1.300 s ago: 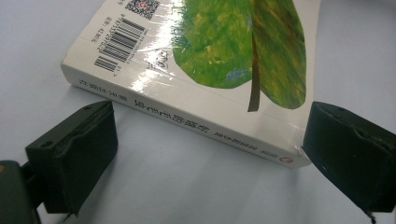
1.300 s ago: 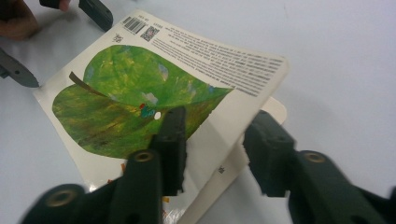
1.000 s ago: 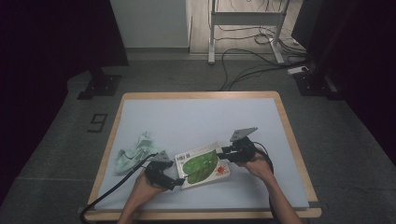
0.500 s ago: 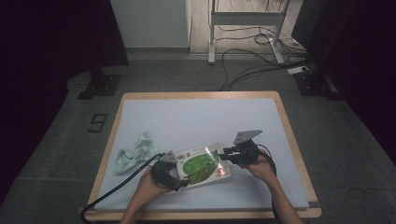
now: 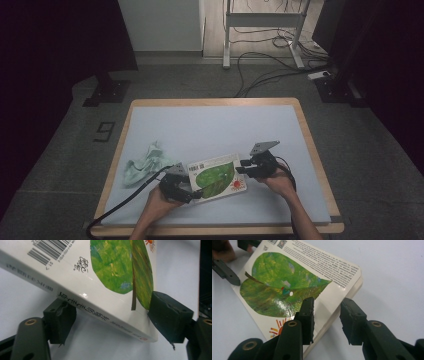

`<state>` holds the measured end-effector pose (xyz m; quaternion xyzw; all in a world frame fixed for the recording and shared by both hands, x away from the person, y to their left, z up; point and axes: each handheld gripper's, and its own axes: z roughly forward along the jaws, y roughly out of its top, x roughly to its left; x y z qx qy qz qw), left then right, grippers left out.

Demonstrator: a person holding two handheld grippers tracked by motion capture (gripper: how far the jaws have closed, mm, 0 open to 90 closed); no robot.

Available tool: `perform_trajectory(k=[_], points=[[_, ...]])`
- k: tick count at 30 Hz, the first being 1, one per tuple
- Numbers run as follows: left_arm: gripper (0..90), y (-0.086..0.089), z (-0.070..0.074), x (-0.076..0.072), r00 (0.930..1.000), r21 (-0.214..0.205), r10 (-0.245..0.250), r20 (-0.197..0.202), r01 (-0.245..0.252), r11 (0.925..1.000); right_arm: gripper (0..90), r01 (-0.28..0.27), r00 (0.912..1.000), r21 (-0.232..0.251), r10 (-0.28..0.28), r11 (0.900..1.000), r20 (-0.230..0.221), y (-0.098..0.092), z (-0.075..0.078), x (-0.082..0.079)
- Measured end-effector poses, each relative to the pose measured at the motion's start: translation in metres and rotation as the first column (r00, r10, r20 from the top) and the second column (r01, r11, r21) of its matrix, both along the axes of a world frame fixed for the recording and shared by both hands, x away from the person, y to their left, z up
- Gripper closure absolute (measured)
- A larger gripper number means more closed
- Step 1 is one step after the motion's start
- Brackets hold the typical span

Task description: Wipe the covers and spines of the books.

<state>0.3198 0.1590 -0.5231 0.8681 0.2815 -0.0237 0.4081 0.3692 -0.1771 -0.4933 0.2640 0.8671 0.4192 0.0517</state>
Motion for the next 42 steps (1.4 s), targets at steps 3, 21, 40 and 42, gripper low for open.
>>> perform_trajectory(k=[3, 21, 40, 42], points=[[25.3, -0.001, 0.001, -0.002, 0.9999, 0.004, 0.003, 0.011, -0.004, 1.0, 59.0, 0.0, 1.0, -0.002, 0.0, 1.0, -0.001, 0.0, -0.001, 0.0], [43.1, 0.005, 0.001, -0.018, 0.9991, -0.047, -0.001, 0.043, 0.003, 0.9989, 37.4, 0.047, 0.9952, 0.039, -0.044, 0.9981, -0.088, 0.005, -0.004, 0.004], [61.8, 0.01, 0.007, -0.017, 0.9937, -0.046, -0.027, 0.109, 0.032, 0.9984, 49.5, 0.018, 0.9995, 0.074, -0.02, 0.9971, 0.024, 0.016, 0.017, 0.002], [63.2, 0.011, 0.007, -0.015, 0.9922, -0.041, -0.021, 0.123, 0.026, 0.9988, 49.8, 0.023, 0.9989, 0.077, -0.026, 0.9968, 0.039, 0.016, 0.018, 0.001]])
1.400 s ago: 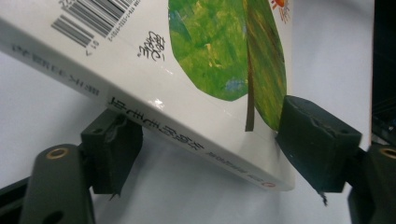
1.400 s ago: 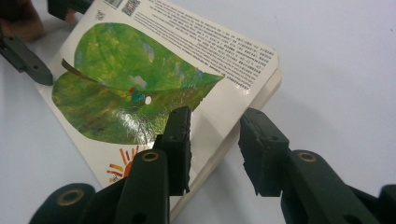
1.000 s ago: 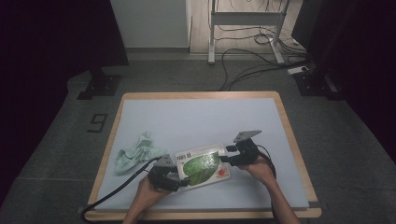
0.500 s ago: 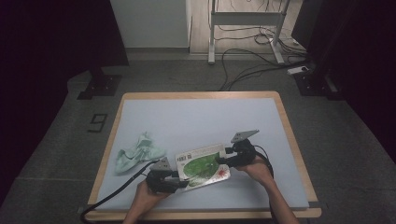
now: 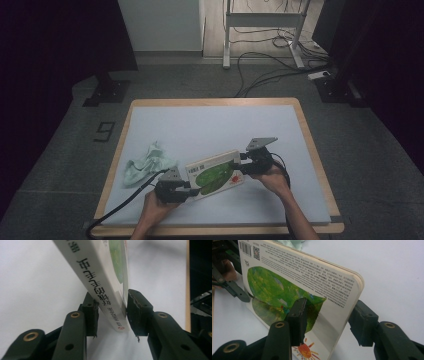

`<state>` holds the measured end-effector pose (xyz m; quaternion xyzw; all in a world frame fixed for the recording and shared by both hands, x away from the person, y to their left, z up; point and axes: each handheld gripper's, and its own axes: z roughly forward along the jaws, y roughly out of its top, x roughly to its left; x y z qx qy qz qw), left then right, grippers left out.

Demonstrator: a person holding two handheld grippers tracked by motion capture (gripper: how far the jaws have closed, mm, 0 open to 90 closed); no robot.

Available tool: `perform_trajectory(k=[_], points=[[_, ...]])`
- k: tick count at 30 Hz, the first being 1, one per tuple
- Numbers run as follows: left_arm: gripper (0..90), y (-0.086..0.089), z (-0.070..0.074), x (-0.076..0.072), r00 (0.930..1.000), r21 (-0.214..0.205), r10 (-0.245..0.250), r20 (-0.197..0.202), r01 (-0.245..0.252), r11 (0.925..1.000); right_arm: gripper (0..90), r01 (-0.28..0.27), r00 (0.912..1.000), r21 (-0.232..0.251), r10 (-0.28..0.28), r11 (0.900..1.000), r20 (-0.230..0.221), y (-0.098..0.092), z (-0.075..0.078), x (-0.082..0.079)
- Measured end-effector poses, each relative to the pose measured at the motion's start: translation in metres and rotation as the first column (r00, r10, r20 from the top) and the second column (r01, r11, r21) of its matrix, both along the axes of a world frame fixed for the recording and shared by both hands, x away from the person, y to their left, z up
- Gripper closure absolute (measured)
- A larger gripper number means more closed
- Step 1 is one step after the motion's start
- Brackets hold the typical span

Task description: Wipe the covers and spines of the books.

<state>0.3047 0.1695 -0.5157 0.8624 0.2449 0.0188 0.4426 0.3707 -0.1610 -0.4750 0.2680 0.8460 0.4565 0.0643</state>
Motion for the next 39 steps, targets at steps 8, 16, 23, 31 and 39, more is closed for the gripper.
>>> perform_trajectory(k=[8, 16, 23, 31, 39], points=[[69.2, 0.002, 0.002, 0.001, 0.9975, 0.022, 0.03, 0.064, -0.031, 0.9993, 50.7, 0.004, 0.9993, 0.016, -0.005, 0.9999, 0.036, 0.001, 0.006, -0.001], [72.5, 0.003, 0.001, 0.005, 0.9927, 0.04, 0.04, 0.114, -0.045, 0.9982, 50.5, 0.009, 0.998, 0.013, -0.01, 0.9999, 0.062, 0.003, 0.008, 0.0], [72.0, 0.002, 0.001, 0.003, 0.9929, 0.044, 0.045, 0.11, -0.05, 0.9978, 50.1, 0.005, 0.9976, 0.017, -0.006, 0.9998, 0.069, 0.002, 0.008, -0.002], [69.2, -0.001, -0.003, -0.001, 0.9925, 0.088, 0.041, 0.115, -0.051, 0.9948, 49.5, 0.001, 0.9971, 0.04, -0.004, 0.9992, 0.076, -0.003, 0.011, -0.008], [68.0, -0.001, -0.002, -0.003, 0.9925, 0.073, 0.046, 0.113, -0.054, 0.9958, 48.6, -0.004, 0.9967, 0.04, 0.001, 0.9992, 0.081, -0.005, 0.014, -0.013]])
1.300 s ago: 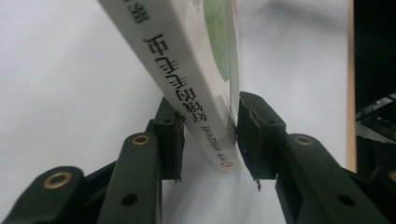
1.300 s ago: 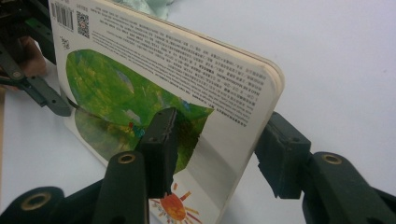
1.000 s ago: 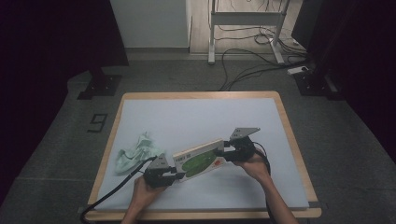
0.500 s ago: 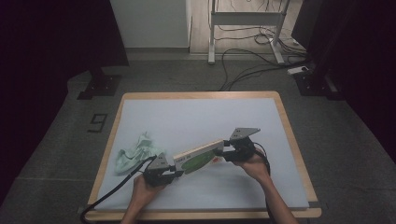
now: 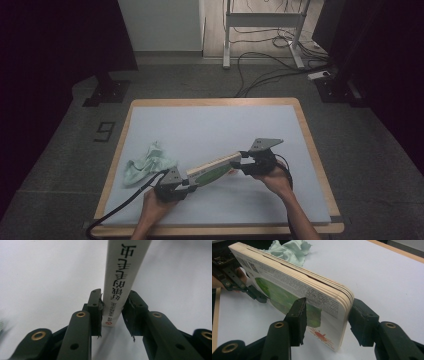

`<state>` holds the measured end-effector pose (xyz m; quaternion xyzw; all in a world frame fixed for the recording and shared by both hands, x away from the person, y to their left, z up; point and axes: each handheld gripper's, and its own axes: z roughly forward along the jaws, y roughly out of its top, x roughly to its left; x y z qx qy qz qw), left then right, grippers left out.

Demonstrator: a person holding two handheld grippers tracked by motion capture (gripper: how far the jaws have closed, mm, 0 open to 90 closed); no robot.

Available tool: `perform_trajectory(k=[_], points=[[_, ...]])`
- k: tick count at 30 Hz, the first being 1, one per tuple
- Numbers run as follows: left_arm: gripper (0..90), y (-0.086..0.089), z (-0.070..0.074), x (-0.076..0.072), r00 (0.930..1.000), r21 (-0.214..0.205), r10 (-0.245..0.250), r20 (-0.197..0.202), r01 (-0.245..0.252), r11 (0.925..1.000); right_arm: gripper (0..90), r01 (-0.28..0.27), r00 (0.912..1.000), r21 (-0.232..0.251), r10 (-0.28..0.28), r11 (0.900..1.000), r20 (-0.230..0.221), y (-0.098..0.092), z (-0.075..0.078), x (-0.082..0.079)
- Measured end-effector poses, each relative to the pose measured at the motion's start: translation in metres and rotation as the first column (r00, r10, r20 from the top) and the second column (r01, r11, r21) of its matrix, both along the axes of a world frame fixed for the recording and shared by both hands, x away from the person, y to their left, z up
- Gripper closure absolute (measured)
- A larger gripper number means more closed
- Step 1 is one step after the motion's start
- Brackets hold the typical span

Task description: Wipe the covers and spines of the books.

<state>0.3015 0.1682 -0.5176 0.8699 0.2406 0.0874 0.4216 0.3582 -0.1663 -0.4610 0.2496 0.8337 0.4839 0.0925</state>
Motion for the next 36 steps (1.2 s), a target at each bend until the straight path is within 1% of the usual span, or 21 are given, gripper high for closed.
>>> perform_trajectory(k=[4, 11, 17, 19, 22, 26, 27, 28, 29, 31, 36], points=[[65.3, -0.001, 0.0, -0.002, 1.0, -0.006, 0.003, -0.001, -0.003, 1.0, 48.3, -0.003, 1.0, 0.005, 0.003, 1.0, -0.003, -0.002, -0.001, -0.002], [65.6, -0.001, 0.001, -0.004, 1.0, -0.006, 0.002, 0.005, -0.002, 1.0, 47.8, -0.013, 0.9999, -0.004, 0.013, 0.9999, 0.0, -0.004, 0.0, -0.008], [60.5, -0.002, 0.003, -0.008, 0.9998, -0.023, 0.013, -0.018, -0.014, 0.9996, 43.7, -0.018, 0.9998, -0.005, 0.018, 0.9998, -0.013, -0.008, -0.001, -0.017], [56.7, -0.002, 0.003, -0.009, 0.9988, -0.044, 0.019, -0.046, -0.021, 0.9988, 42.4, -0.009, 0.9999, -0.018, 0.009, 0.9998, -0.014, -0.009, -0.002, -0.02], [49.2, -0.003, 0.004, -0.011, 0.9962, -0.065, 0.032, -0.081, -0.037, 0.9972, 39.9, 0.004, 0.9997, -0.023, -0.005, 0.9997, -0.024, -0.011, -0.003, -0.024], [39.8, -0.006, 0.004, -0.015, 0.9919, -0.075, 0.069, -0.107, -0.077, 0.9943, 37.4, 0.019, 0.9993, -0.03, -0.02, 0.9994, -0.033, -0.014, -0.004, -0.029], [38.1, -0.006, 0.003, -0.016, 0.9912, -0.087, 0.069, -0.113, -0.079, 0.9931, 36.8, 0.022, 0.999, -0.032, -0.023, 0.9992, -0.038, -0.014, -0.005, -0.03], [36.8, -0.005, 0.003, -0.016, 0.9883, -0.109, 0.069, -0.136, -0.085, 0.9905, 36.5, 0.024, 0.9989, -0.036, -0.025, 0.9991, -0.039, -0.015, -0.005, -0.032], [34.8, -0.005, 0.003, -0.017, 0.9868, -0.107, 0.079, -0.142, -0.094, 0.9898, 36.1, 0.025, 0.9988, -0.038, -0.027, 0.999, -0.041, -0.016, -0.006, -0.034], [32.7, -0.006, 0.002, -0.019, 0.9871, -0.1, 0.086, -0.135, -0.1, 0.99, 35.5, 0.027, 0.9984, -0.041, -0.029, 0.9988, -0.049, -0.017, -0.007, -0.036], [26.5, -0.008, 0.001, -0.023, 0.9864, -0.081, 0.088, -0.139, -0.099, 0.9917, 34.3, 0.021, 0.9976, -0.057, -0.024, 0.9982, -0.065, -0.02, -0.013, -0.045]])
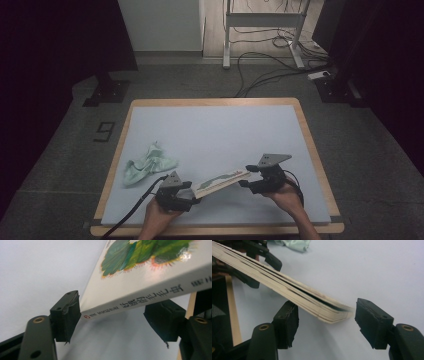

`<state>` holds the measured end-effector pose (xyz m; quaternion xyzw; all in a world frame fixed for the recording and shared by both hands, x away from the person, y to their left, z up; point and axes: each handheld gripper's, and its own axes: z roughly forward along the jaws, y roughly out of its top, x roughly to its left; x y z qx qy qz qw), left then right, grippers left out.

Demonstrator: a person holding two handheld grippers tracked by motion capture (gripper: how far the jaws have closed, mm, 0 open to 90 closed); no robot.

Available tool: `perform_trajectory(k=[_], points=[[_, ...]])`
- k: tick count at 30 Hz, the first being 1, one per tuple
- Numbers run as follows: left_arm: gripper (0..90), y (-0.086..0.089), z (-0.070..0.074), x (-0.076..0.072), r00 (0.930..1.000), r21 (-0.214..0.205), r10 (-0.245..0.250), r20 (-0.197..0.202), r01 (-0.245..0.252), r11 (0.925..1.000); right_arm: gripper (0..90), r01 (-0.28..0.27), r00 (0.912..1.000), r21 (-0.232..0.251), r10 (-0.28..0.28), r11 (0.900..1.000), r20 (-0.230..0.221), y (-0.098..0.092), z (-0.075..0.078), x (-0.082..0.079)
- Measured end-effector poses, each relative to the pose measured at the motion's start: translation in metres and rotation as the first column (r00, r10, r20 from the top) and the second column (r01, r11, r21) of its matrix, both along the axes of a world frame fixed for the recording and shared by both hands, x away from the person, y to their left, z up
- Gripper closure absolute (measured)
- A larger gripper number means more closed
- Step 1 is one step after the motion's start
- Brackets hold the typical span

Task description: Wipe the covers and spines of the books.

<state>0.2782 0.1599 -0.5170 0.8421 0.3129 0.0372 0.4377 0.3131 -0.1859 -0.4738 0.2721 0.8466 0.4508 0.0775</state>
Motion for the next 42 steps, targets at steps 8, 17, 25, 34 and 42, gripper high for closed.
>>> perform_trajectory(k=[8, 17, 25, 34, 42], points=[[21.1, -0.005, -0.003, -0.007, 1.0, 0.055, -0.003, 0.006, 0.003, 0.9985, 34.0, -0.005, 0.9997, -0.014, 0.004, 0.9999, -0.024, -0.005, -0.014, -0.014], [21.5, 0.0, -0.004, 0.003, 0.9995, 0.097, 0.03, -0.012, -0.029, 0.9949, 33.5, -0.006, 0.9993, -0.01, 0.005, 0.9999, -0.038, -0.002, -0.021, -0.021], [19.5, -0.004, -0.004, -0.014, 0.9988, 0.065, 0.004, -0.048, -0.001, 0.9979, 33.0, 0.004, 0.9993, -0.038, -0.005, 0.9993, -0.037, -0.001, -0.025, -0.031], [18.8, -0.006, -0.004, -0.029, 0.9987, 0.096, 0.032, -0.04, -0.028, 0.995, 32.9, 0.03, 0.999, -0.03, -0.031, 0.9991, -0.032, -0.003, -0.038, -0.043], [19.0, -0.005, -0.004, -0.03, 0.9983, 0.061, 0.004, -0.058, 0.0, 0.9981, 31.7, 0.051, 0.9984, -0.023, -0.052, 0.9984, -0.023, -0.001, -0.036, -0.045]])
